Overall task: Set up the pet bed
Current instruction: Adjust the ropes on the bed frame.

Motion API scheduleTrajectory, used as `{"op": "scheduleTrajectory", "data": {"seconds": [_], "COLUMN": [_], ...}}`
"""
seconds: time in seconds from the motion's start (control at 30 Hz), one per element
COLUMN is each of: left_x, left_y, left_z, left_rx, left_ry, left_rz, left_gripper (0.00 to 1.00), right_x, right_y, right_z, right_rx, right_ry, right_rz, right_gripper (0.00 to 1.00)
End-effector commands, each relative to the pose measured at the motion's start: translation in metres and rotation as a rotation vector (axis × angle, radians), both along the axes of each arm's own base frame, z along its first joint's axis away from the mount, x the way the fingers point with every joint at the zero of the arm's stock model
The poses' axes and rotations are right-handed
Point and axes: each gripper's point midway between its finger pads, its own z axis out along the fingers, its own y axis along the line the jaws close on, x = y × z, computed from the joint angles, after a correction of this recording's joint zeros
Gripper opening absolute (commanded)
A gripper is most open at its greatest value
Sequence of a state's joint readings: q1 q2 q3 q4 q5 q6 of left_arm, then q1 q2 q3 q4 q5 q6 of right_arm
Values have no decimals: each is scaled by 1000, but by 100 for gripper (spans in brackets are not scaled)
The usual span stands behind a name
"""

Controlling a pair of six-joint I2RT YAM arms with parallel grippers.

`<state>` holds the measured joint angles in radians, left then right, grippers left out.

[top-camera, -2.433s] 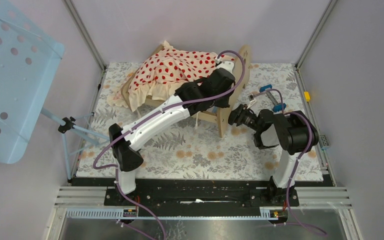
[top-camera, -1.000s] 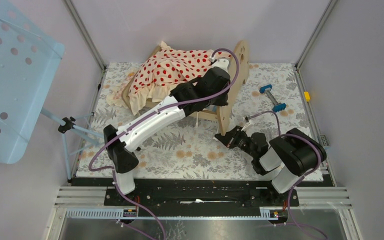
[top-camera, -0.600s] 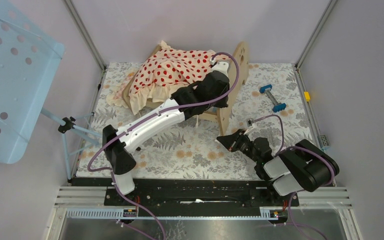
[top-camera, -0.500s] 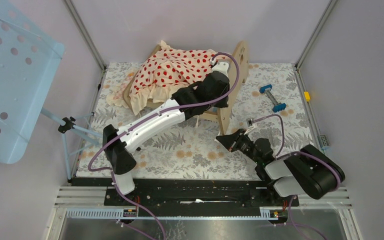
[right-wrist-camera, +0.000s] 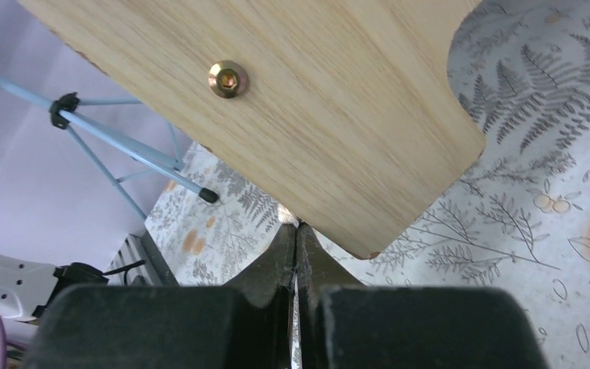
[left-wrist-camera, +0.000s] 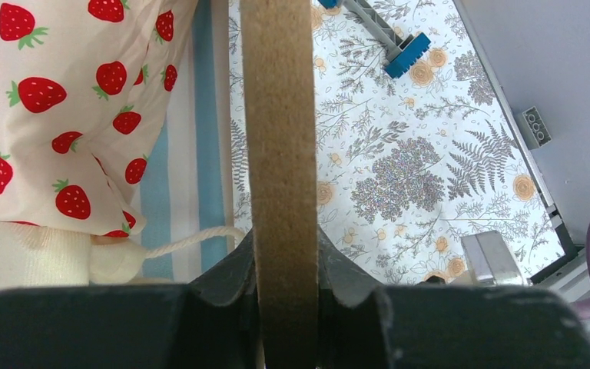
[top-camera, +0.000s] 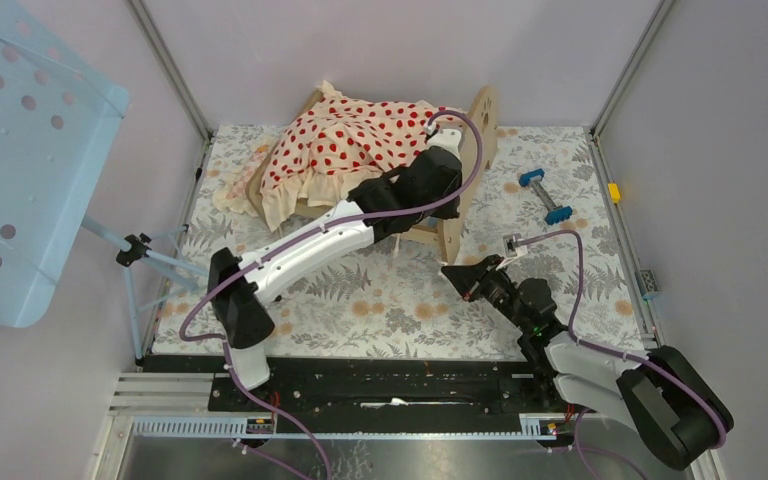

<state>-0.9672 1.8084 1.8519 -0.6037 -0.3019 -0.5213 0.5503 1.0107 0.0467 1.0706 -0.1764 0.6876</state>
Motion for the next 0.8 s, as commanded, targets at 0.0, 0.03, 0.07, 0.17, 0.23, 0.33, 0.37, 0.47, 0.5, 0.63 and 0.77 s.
{"op": "scheduleTrajectory", "data": {"seconds": [0.0,0.03,0.07,0.17,0.23,0.33,0.37,0.47,0.5,0.63,0.77], "left_x": [8,7,7,6,6,5,4,1,-1,-11,-24], "left_y": [-43,-45,-47,-54,-59,-67,-71,-85,-90,-111,-137], "left_z": [74,69,61,45,34,18,14,2,-1,-14,-17], "left_rx": [-367,-367,-364,-363,-363,-362,-363,-358,-357,-358,-370], "left_ry": [-80,-70,-60,-36,-18,5,12,28,32,48,56], "left_rz": [-52,-57,-61,-77,-84,-99,-105,-127,-137,-182,-238], "left_gripper": [0,0,0,0,0,0,0,0,0,0,0], "right_x": [10,11,10,8,7,5,5,2,1,-5,-8], "right_y": [1,2,2,2,0,-4,-6,-13,-16,-25,-36], "right_z": [-5,-7,-7,-10,-11,-15,-16,-21,-24,-29,-36], "right_rx": [-44,-45,-42,-37,-44,-62,-68,-80,-82,-80,-89], "right_ry": [16,25,31,47,54,71,79,103,114,130,144], "right_rz": [-29,-26,-23,-22,-29,-42,-49,-77,-87,-118,-162], "right_gripper": [0,0,0,0,0,0,0,0,0,0,0]}}
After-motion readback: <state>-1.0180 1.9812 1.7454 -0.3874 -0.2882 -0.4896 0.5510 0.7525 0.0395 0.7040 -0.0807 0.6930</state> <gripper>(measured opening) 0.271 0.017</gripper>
